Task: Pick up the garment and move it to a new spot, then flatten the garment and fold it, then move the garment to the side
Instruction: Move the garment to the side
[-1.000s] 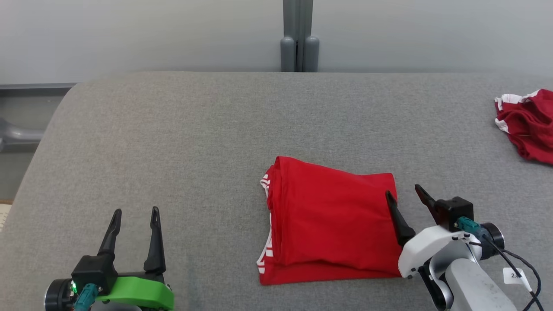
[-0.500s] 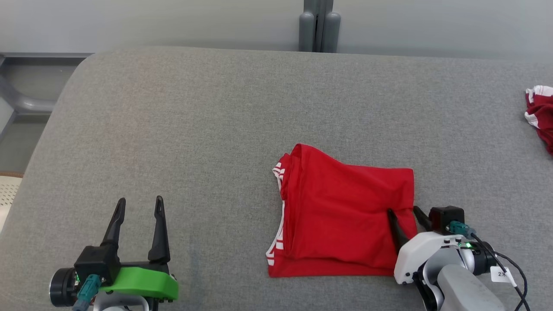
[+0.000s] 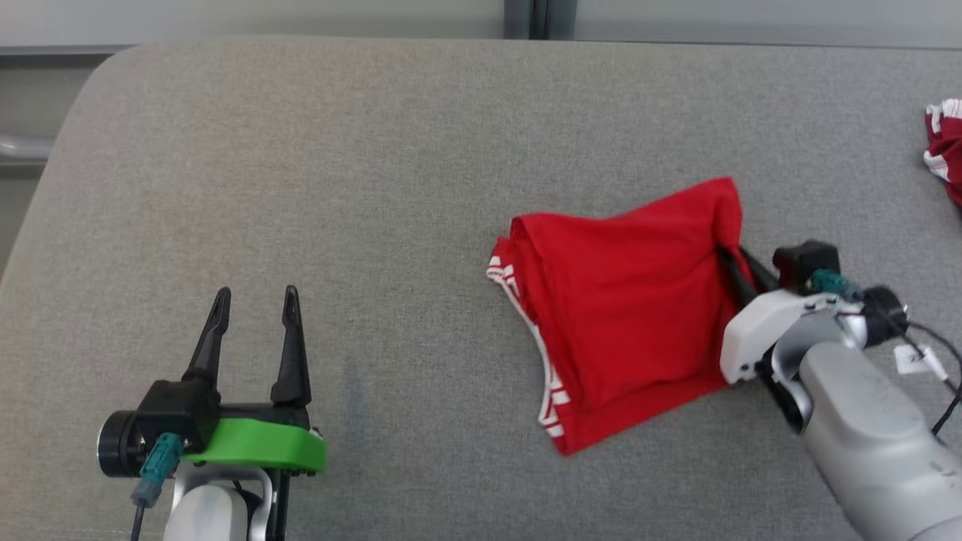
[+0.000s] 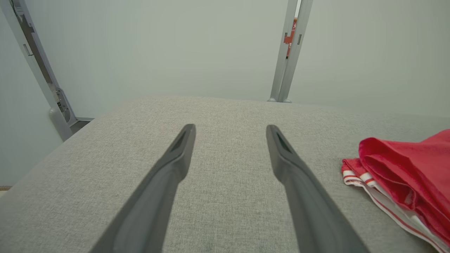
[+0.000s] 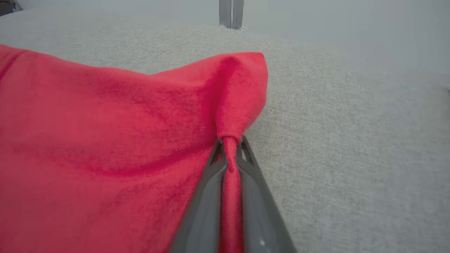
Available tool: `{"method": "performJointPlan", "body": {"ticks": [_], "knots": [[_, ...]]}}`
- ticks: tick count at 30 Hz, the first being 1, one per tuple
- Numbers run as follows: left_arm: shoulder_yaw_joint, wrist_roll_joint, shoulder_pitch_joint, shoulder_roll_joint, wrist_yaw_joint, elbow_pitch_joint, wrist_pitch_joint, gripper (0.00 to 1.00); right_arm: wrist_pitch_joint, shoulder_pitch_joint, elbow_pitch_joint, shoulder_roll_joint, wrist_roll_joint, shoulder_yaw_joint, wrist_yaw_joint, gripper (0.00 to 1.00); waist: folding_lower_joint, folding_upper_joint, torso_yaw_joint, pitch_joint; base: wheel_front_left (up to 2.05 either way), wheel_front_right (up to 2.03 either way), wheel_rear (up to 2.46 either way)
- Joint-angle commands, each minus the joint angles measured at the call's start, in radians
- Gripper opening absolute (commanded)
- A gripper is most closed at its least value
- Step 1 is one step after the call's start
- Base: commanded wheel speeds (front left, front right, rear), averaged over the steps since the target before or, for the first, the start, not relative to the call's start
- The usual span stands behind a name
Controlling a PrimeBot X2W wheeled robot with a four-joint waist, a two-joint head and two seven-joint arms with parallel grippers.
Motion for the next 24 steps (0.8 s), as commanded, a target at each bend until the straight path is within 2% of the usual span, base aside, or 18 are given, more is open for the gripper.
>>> {"method": "performJointPlan", "body": {"ticks": [1, 10, 18, 24], "knots": [[-0.003, -0.007, -0.026, 0.001, 0.009, -0.007, -0.002, 1.00, 0.003, -0.044, -0.013, -0.032, -0.007, 0.015, -0.003, 0.00, 0.0000, 0.0000, -0.030, 0.066, 0.00, 0.00, 0.00], [-0.011, 0.029, -0.126, 0.002, 0.001, -0.033, -0.002, 1.00, 0.048, -0.252, -0.113, -0.262, 0.042, 0.100, -0.003, 0.00, 0.0000, 0.0000, -0.131, 0.257, 0.00, 0.00, 0.00], [0.007, 0.086, -0.205, 0.013, -0.019, -0.072, -0.001, 1.00, 0.102, -0.373, -0.211, -0.454, 0.127, 0.125, -0.003, 0.00, 0.0000, 0.0000, -0.227, 0.390, 0.00, 0.00, 0.00], [-0.002, 0.118, -0.236, 0.021, -0.032, -0.107, -0.001, 1.00, 0.144, -0.454, -0.231, -0.597, 0.198, 0.124, -0.003, 0.00, 0.0000, 0.0000, -0.251, 0.446, 0.00, 0.00, 0.00]]}}
